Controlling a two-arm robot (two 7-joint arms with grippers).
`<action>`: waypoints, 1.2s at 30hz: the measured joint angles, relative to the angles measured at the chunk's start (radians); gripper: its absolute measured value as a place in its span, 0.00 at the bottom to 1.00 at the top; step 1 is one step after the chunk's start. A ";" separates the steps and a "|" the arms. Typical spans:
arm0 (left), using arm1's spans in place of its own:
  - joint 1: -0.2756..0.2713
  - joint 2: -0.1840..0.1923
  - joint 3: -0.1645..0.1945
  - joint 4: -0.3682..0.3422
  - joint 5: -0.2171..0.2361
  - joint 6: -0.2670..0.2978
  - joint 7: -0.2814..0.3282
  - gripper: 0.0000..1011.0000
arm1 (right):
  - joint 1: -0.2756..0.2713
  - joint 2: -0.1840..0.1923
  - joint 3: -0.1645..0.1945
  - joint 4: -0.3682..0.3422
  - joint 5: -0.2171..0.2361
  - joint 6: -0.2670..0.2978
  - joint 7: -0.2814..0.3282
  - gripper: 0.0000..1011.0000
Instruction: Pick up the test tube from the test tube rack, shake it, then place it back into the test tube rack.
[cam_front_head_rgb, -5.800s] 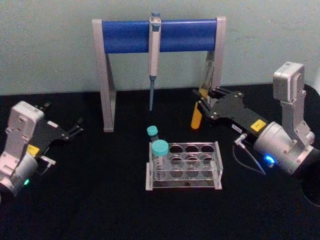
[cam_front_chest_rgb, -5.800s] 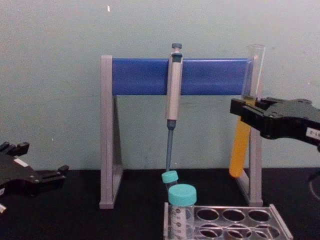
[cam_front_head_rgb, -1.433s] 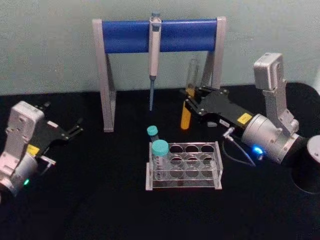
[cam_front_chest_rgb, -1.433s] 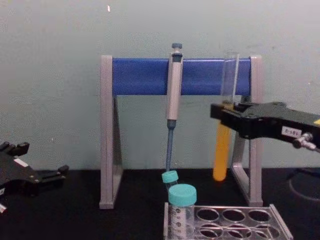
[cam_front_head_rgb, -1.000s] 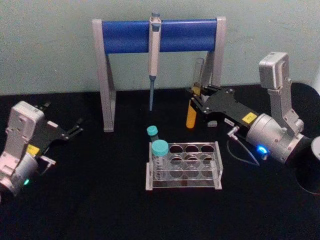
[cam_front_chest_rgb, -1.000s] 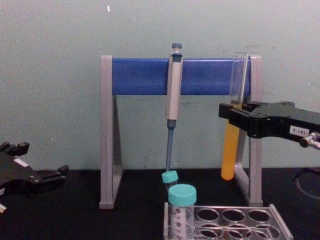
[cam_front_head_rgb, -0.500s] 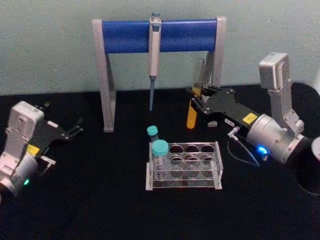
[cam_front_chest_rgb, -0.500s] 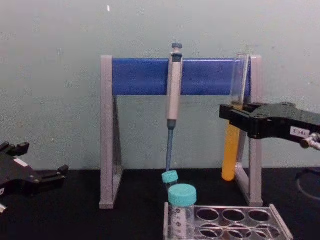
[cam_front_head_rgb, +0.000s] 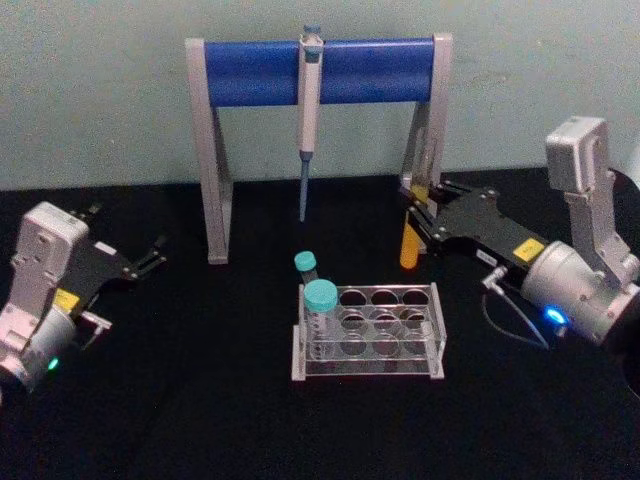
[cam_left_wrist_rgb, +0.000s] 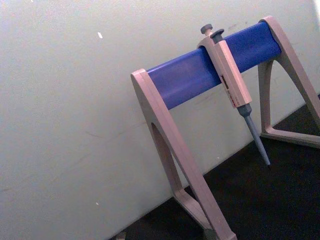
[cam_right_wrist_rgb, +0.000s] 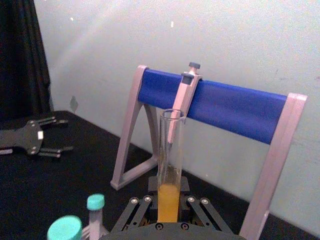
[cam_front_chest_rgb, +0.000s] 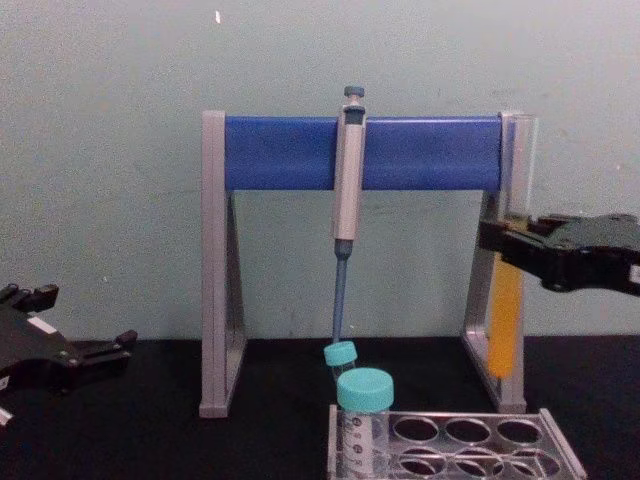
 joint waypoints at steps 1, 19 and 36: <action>0.000 0.000 0.000 0.000 0.000 0.000 0.000 0.99 | -0.017 0.010 0.006 -0.020 0.001 0.007 -0.002 0.23; 0.000 0.000 0.000 0.000 0.000 0.000 0.000 0.99 | -0.050 0.028 -0.051 -0.090 0.035 0.028 0.067 0.23; 0.000 0.000 0.000 0.000 0.000 0.000 0.000 0.99 | 0.073 -0.043 -0.067 0.062 0.032 -0.026 0.041 0.23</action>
